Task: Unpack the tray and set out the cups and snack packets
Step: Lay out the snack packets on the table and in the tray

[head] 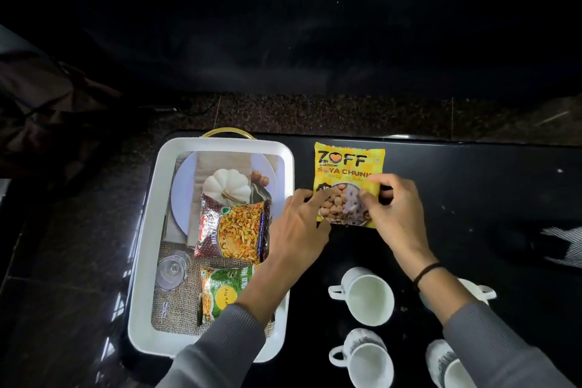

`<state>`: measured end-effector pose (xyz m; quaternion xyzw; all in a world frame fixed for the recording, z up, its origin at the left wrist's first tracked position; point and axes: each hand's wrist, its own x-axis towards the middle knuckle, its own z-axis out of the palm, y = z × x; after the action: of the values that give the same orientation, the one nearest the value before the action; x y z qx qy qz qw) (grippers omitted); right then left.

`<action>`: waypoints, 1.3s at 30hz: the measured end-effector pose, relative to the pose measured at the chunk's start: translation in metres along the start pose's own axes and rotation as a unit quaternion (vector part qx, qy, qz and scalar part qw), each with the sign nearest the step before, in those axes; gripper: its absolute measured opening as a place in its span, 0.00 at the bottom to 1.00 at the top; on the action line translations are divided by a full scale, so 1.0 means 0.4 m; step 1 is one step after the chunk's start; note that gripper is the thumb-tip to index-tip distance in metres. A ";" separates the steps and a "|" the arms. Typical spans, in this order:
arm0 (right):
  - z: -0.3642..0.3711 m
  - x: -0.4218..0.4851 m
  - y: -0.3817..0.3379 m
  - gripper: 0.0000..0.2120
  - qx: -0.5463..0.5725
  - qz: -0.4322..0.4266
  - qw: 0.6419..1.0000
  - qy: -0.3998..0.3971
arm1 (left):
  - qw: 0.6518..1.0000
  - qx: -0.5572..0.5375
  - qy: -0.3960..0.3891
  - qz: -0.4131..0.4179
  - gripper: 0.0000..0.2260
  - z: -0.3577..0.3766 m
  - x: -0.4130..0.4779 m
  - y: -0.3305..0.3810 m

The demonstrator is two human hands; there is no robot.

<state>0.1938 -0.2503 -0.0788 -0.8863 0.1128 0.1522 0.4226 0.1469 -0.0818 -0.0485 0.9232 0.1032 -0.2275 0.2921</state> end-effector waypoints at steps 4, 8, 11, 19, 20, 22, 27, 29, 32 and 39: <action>0.009 -0.023 -0.017 0.14 -0.021 -0.028 0.999 0.013 | 0.997 -0.052 0.048 -0.005 0.19 -0.002 -0.004 -0.009; 0.030 -0.058 -0.048 0.11 -0.019 -0.074 0.997 0.021 | 0.990 -0.103 0.099 -0.016 0.14 -0.028 -0.028 -0.028; 0.060 -0.087 -0.084 0.11 -0.006 -0.104 0.994 -0.008 | 0.986 -0.114 0.124 -0.015 0.11 -0.058 -0.049 -0.059; 0.179 -0.159 -0.180 0.08 0.022 -0.126 0.983 -0.132 | 0.944 -0.109 0.288 -0.117 0.12 -0.136 -0.110 -0.232; 0.198 -0.167 -0.188 0.11 0.017 -0.107 0.983 -0.148 | 0.937 -0.119 0.294 -0.143 0.12 -0.138 -0.117 -0.259; 0.232 -0.182 -0.198 0.18 0.002 -0.067 0.983 -0.171 | 0.928 -0.159 0.279 -0.189 0.13 -0.137 -0.131 -0.305; 0.290 -0.198 -0.205 0.26 0.013 -0.026 0.984 -0.177 | 0.920 -0.258 0.153 -0.252 0.24 -0.122 -0.146 -0.371; 0.297 -0.196 -0.211 0.29 0.058 0.006 0.980 -0.188 | 0.917 -0.296 0.124 -0.236 0.23 -0.123 -0.149 -0.381; 0.288 -0.182 -0.215 0.35 0.141 0.040 0.967 -0.210 | 0.918 -0.335 0.131 -0.168 0.15 -0.133 -0.155 -0.389; 0.188 -0.123 -0.247 0.30 0.168 -0.002 0.945 -0.279 | 0.863 -0.488 0.127 -0.036 0.17 -0.187 -0.153 -0.345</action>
<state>0.1673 -0.1268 -0.0351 -0.7246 0.0124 0.3715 0.5804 0.0757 0.0698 -0.0327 0.6789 0.2706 -0.0394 0.6814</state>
